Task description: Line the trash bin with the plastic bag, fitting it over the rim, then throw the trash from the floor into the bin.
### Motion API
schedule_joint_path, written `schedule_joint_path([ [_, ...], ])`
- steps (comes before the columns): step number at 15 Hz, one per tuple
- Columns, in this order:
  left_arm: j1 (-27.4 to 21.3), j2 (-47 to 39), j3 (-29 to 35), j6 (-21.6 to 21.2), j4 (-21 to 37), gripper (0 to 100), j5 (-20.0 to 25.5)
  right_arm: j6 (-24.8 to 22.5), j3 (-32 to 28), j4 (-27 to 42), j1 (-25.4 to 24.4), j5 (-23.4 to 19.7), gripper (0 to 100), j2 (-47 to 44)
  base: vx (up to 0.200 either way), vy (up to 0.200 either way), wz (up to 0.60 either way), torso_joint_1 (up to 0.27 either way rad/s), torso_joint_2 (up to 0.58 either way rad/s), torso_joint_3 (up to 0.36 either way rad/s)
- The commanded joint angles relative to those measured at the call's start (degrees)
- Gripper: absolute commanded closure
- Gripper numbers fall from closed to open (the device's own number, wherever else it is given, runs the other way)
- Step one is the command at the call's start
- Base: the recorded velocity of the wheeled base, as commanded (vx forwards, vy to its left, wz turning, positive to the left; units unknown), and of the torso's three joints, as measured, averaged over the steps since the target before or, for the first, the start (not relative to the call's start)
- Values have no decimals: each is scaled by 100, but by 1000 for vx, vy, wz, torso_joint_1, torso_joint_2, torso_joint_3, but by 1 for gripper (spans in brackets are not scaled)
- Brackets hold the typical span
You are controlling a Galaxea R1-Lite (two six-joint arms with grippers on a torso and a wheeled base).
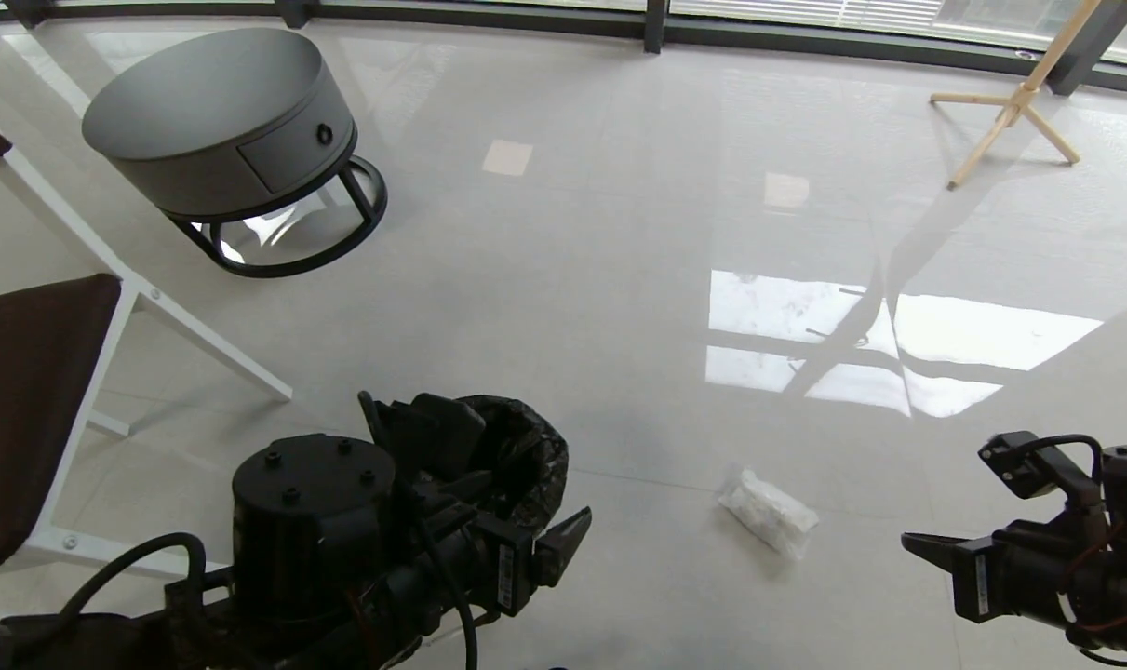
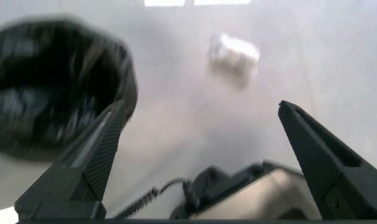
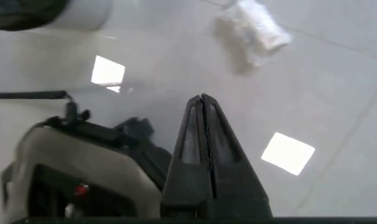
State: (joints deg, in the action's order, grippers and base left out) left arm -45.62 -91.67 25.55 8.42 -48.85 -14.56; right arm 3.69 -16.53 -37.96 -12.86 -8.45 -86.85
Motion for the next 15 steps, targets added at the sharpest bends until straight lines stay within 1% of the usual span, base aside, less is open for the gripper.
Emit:
schedule_joint_path([
  [1, 9, -325, -103, 19, -433, 0, -12, -202, -17, -379, 47, 221, 100, -966, 0, 0, 0, 0, 0, 0],
  [2, 9, -439, -244, 10, -775, 0, -3, -273, 1, -730, 47, 397, 100, -1353, 0, 0, 0, 0, 0, 0],
  [3, 9, -518, -305, 10, -969, 0, -3, -299, 27, -1047, 47, 502, 0, -1599, 0, 0, 0, 0, 0, 0],
  [4, 9, -580, -367, 10, -1153, 0, -3, -299, 45, -1460, 47, 520, 0, -1889, 0, 0, 0, 0, 0, 0],
  [6, 9, -571, -419, 10, -1197, 0, -3, -361, 18, -1635, 3, 502, 0, -2126, 0, 0, 0, 0, 0, 0],
  [7, 9, -571, -419, 10, -1197, 0, -3, -501, -43, -1653, -15, 493, 0, -2258, 0, 0, 0, 0, 0, 0],
  [9, 18, -589, -446, 10, -1197, 0, 23, -835, -360, -1776, -15, 511, 0, -2592, 0, 0, 0, 0, 0, 0],
  [11, 35, -580, -507, 19, -1197, 0, 137, -1020, -808, -1794, -59, 546, 0, -2952, 0, 0, 0, 0, 0, 0],
  [13, 35, -580, -534, 10, -1206, 0, 269, -1380, -1265, -1785, -59, 608, 0, -3339, 0, 0, 0, 0, 0, 0],
  [15, 35, -571, -534, -7, -1303, 0, 454, -1837, -1687, -1785, -59, 704, 0, -3778, 0, 0, 0, 0, 0, 0],
])
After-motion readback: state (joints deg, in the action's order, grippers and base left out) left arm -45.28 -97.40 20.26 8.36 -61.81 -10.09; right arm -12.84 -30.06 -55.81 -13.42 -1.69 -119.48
